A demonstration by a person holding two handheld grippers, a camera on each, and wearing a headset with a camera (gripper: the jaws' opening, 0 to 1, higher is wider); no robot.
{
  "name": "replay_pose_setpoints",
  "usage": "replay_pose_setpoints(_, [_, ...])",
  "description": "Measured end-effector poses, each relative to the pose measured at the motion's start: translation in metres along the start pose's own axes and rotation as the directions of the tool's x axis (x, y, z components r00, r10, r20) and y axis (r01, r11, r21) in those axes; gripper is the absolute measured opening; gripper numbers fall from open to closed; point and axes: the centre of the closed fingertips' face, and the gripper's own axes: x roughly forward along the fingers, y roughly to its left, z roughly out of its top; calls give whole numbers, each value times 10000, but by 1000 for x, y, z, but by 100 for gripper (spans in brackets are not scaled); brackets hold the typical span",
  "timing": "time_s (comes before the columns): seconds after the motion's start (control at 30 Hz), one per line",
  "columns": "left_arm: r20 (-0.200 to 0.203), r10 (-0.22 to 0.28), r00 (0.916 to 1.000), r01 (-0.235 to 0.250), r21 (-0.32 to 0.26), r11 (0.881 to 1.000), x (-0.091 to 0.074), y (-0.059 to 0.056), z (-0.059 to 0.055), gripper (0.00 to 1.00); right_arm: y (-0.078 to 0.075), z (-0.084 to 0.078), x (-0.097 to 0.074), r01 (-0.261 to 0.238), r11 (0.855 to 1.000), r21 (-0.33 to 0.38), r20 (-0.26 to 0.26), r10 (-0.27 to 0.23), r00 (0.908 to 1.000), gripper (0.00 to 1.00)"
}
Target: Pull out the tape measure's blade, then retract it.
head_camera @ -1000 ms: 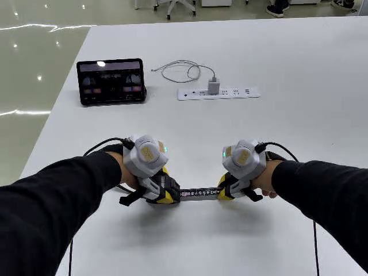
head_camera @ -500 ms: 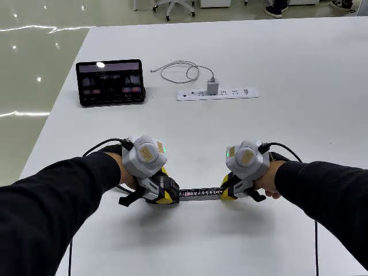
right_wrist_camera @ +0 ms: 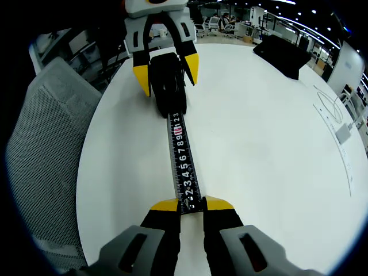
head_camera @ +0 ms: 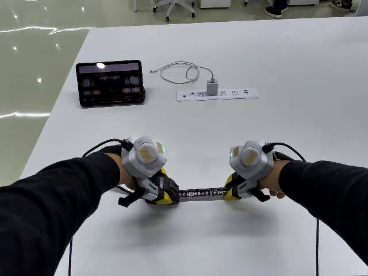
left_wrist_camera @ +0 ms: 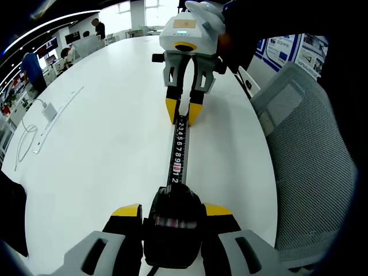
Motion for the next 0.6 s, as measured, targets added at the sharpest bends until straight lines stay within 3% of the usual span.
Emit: replay_pose_setpoints(0.6, [-40, -27, 10000, 27, 26, 10000, 0, -1, 1, 35, -2, -16, -11, 121, 9999, 116, -133, -119, 9998, 9])
